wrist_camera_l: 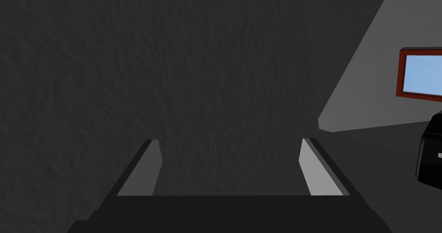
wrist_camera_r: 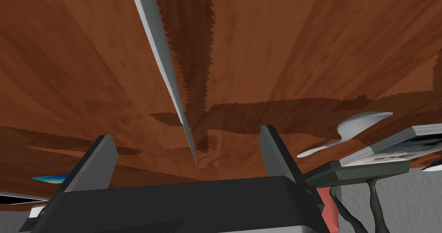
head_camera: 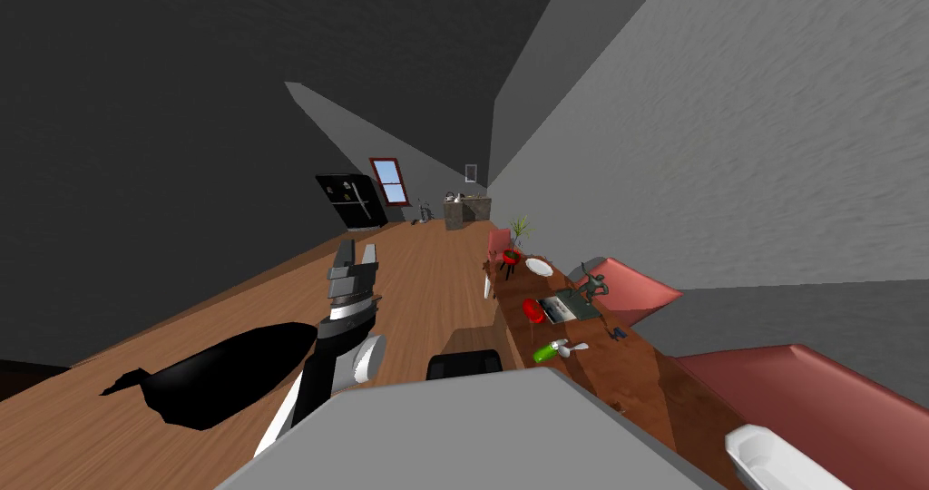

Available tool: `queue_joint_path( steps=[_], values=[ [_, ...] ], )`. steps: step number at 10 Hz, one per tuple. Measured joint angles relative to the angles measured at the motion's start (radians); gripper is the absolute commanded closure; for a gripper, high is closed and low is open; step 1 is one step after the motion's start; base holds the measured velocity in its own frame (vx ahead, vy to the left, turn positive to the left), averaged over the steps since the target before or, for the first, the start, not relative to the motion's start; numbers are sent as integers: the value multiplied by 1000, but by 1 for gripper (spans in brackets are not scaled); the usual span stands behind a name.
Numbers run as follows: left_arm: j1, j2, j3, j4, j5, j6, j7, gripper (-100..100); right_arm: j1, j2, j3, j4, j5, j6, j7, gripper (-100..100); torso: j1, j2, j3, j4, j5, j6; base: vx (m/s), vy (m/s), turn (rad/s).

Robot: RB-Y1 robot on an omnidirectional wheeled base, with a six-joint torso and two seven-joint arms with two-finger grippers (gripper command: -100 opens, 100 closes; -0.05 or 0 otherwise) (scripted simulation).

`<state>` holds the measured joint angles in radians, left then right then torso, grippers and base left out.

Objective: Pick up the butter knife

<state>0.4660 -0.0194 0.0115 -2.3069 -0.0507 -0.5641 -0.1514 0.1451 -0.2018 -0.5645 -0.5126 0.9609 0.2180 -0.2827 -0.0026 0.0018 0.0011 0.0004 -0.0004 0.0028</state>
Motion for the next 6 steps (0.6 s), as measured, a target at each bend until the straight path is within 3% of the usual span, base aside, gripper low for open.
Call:
queue_joint_path(
  steps=[1,2,3,4,5,6],
  values=[
    [0,0,0,0,0,0,0,0,0,0,0,0,0,0,0,-100,1,-2,-1,0,0,0,1,-43,7],
    [0,0,0,0,0,0,0,0,-17,8,-23,27,90,-6,-58,-100,-1,-3,-2,-1,0,0,-2,-50,12],
    [0,0,0,0,0,0,0,0,-8,20,-22,7,77,-1,-61,-100,-1,-3,-2,-1,0,0,-3,-57,9],
    [0,0,0,0,0,0,0,0,14,45,-15,-45,16,17,-1,-100,-2,-3,-2,-1,0,0,-12,-52,6],
    [0,0,0,0,0,0,0,0,12,51,-21,-43,20,22,3,-100,-1,-2,-1,-1,0,0,-6,-26,1],
    [0,0,0,0,0,0,0,0,2,48,-30,-21,60,16,-32,-100,0,-3,-2,-1,0,0,0,0,0]
  ],
)
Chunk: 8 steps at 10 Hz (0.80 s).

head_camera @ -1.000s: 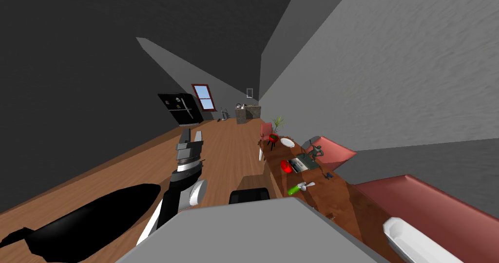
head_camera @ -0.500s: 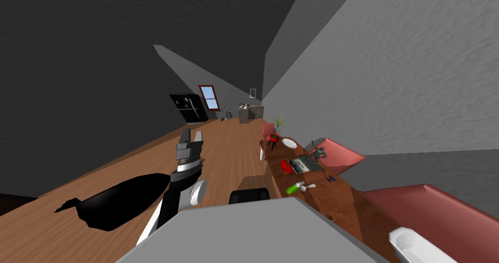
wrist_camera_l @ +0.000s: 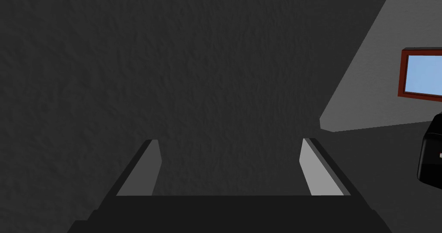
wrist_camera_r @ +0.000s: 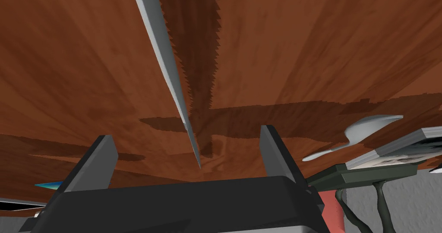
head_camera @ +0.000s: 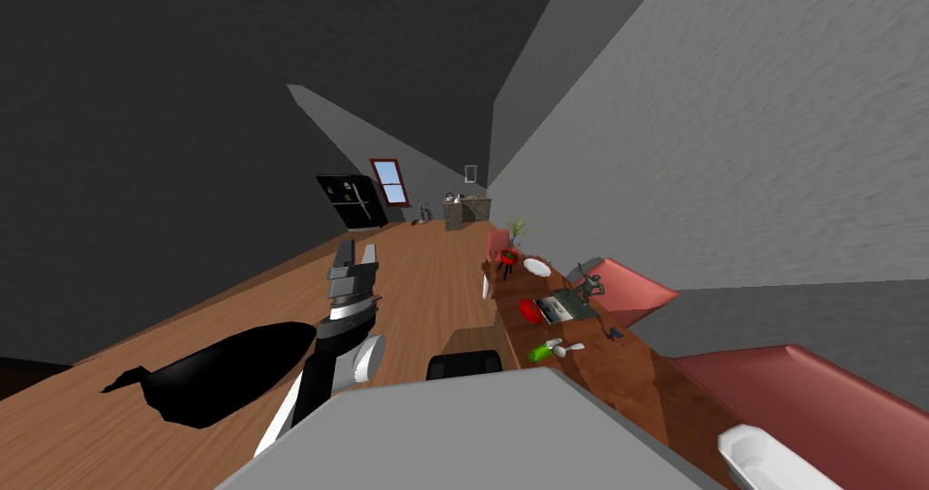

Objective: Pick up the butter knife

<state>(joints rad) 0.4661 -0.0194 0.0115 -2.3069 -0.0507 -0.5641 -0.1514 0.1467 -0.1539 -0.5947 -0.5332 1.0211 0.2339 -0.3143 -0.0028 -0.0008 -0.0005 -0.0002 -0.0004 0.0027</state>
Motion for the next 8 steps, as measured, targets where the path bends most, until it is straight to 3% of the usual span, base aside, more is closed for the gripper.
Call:
queue_joint_path(
  steps=[3,6,8],
  values=[
    [0,0,0,0,0,0,0,0,-4,19,-18,5,107,0,-82,-100,0,0,0,0,0,0,1,-44,8],
    [0,0,0,0,0,0,0,0,-5,47,-34,-9,163,11,-109,-100,0,0,0,0,0,0,-7,-41,6],
    [0,0,0,0,0,0,0,0,-5,78,-57,-10,253,14,-184,-100,-2,0,0,0,0,0,-7,-68,13]
  ],
)
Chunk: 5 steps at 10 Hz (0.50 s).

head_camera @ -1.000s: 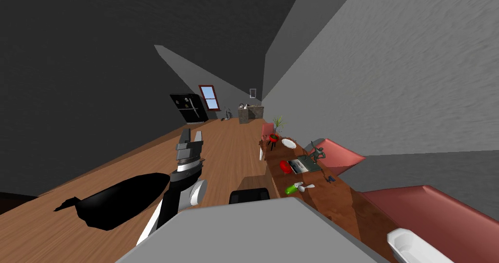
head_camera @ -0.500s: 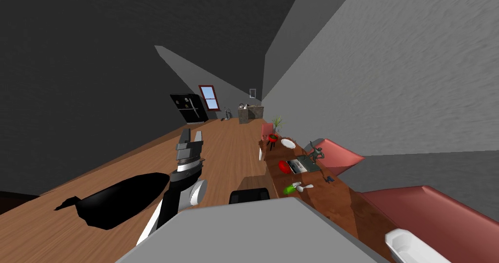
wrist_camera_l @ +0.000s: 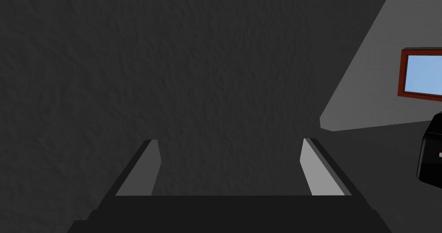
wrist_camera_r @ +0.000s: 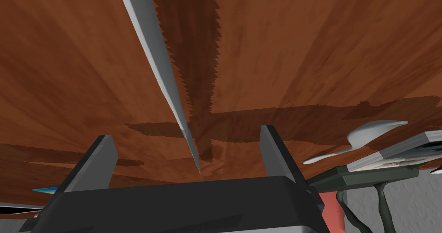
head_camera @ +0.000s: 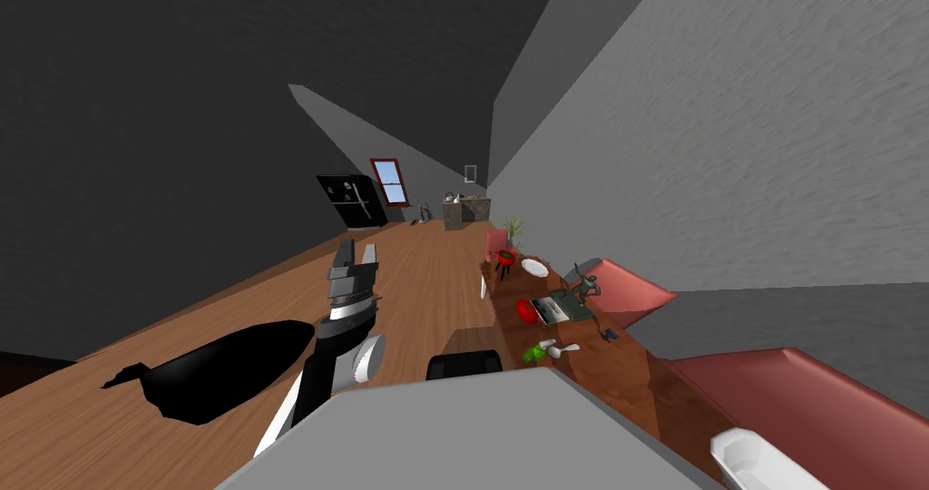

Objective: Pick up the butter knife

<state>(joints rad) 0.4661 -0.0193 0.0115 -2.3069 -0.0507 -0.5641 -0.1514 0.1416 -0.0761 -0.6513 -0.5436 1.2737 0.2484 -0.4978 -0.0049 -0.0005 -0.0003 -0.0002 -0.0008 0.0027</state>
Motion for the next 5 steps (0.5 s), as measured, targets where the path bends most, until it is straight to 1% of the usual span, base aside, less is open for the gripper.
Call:
queue_joint_path(
  steps=[1,2,3,4,5],
  values=[
    [0,0,0,0,0,0,0,0,-3,11,-5,-2,35,6,-20,-100,0,-1,0,0,0,0,2,-67,11],
    [0,0,0,0,0,0,0,0,-8,22,-7,8,106,13,-75,-100,0,-1,0,0,0,0,-2,-57,7],
    [0,0,0,0,0,0,0,0,-6,32,-14,0,118,16,-87,-100,0,-1,0,0,0,0,-3,-25,-2],
    [0,0,0,0,0,0,0,0,-3,38,-21,-12,105,16,-65,-100,2,0,0,0,0,0,-2,-31,6],
    [0,0,0,0,0,0,0,0,0,59,-40,-32,114,19,-46,-100,2,-1,0,0,0,0,-6,-38,7]
  ],
)
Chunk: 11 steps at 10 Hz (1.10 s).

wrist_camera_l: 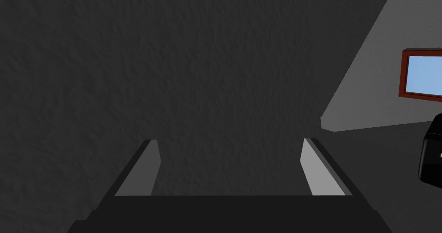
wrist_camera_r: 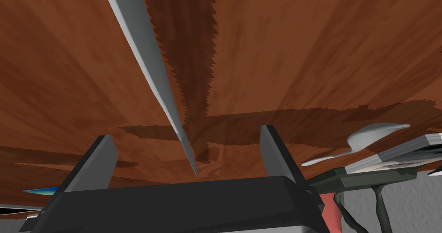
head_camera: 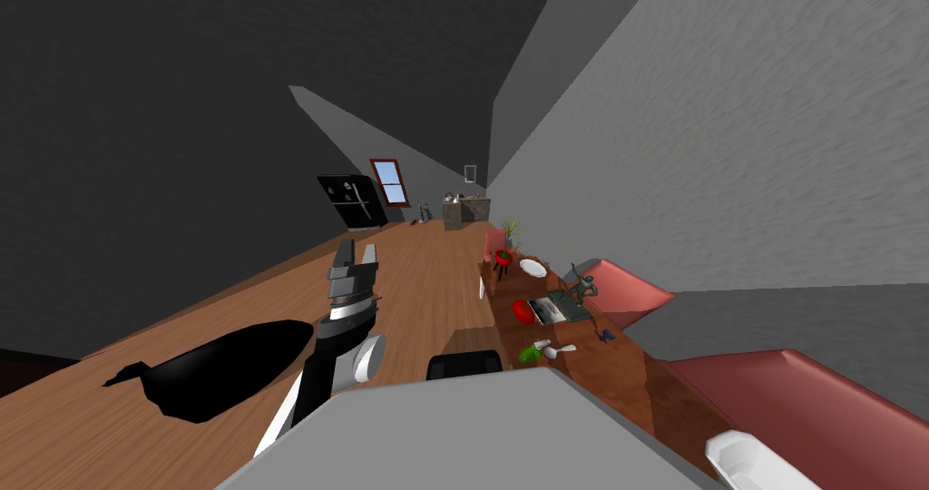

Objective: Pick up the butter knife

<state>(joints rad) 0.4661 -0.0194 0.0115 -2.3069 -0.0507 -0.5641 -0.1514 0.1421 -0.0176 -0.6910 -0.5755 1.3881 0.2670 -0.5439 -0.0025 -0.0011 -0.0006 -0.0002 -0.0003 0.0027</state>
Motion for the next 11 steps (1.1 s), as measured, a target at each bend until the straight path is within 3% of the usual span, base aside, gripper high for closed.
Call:
queue_joint_path(
  steps=[5,6,10,11],
  values=[
    [0,0,0,0,0,0,0,0,-1,54,-35,-14,136,16,-91,-100,-2,0,0,0,0,0,-5,-51,8],
    [0,0,0,0,0,0,0,0,-2,54,-35,-13,140,16,-95,100,0,0,0,0,0,0,0,0,0],
    [0,0,0,0,0,0,0,0,3,54,-36,-10,141,23,-91,100,1,4,4,4,-1,-1,0,0,0],
    [0,0,0,0,0,0,0,0,3,54,-36,-10,141,23,-91,0,0,4,4,4,-1,0,0,0,0]
  ],
)
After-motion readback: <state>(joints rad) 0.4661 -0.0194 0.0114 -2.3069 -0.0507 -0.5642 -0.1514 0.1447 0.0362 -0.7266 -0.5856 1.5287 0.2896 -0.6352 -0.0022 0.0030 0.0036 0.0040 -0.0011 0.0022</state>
